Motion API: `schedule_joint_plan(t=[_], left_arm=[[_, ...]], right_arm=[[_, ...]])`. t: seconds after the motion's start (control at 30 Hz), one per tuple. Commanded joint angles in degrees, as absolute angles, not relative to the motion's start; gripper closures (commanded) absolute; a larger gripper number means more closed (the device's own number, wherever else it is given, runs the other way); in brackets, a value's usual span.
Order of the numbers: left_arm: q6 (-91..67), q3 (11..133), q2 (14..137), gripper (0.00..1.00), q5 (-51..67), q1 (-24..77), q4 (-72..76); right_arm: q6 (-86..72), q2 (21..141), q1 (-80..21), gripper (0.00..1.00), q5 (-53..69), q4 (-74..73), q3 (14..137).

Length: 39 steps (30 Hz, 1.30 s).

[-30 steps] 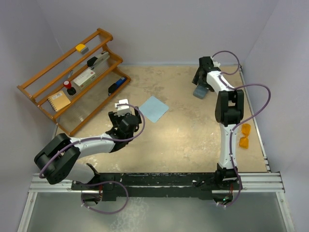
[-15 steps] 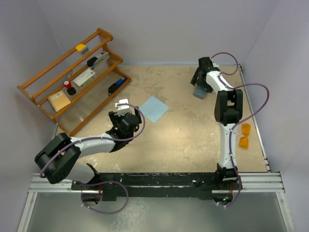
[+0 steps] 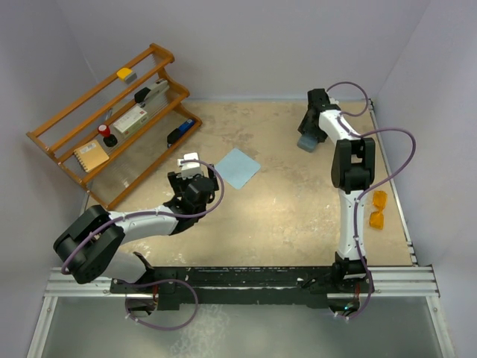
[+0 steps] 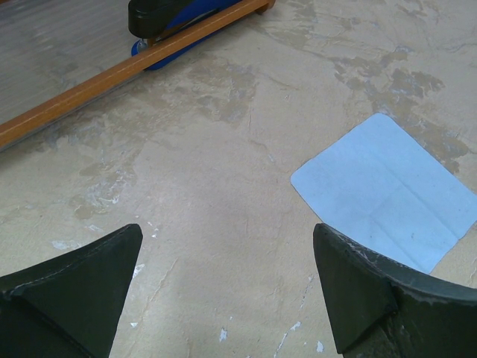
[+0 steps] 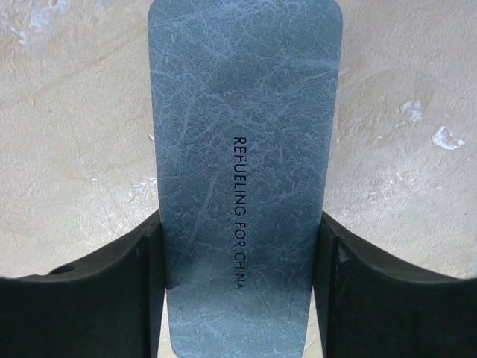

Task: Organize the sunglasses
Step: Pick up the sunglasses case at the center of the board, then place the sunglasses case at the center of the board.

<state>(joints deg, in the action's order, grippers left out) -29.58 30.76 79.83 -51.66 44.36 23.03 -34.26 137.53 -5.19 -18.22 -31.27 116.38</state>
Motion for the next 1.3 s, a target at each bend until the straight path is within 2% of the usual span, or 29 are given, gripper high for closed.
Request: schedule_joint_plan(t=[0.0,0.13,0.47,0.8,1.1,1.27], left_arm=[[-30.8,33.1,80.2,0.06,-51.7,44.1,24.7],[-30.8,33.4,80.7,0.06,-51.7,44.0,24.6],[-31.7,32.6,80.7,0.06,-51.0,43.2,25.0],[-33.8,31.9,79.8,0.06,-49.1,40.5,24.6],[-34.5,31.0,78.9,0.06,-48.8,39.1,24.3],[-34.7,30.9,78.7,0.06,-48.7,38.6,24.1]], right_arm=[[-32.8,138.0,-5.0,0.52,-16.9,-31.8,115.6],[-30.8,137.0,-5.0,1.00,-18.1,-30.6,113.9],[-24.7,129.2,-7.7,1.00,-16.3,-30.0,110.2],[-17.8,116.1,-18.2,1.00,-8.6,-28.7,95.5],[-18.2,107.9,-26.5,1.00,-1.9,-22.8,78.7],[-17.6,106.0,-30.3,1.00,-3.4,-23.9,75.1]])
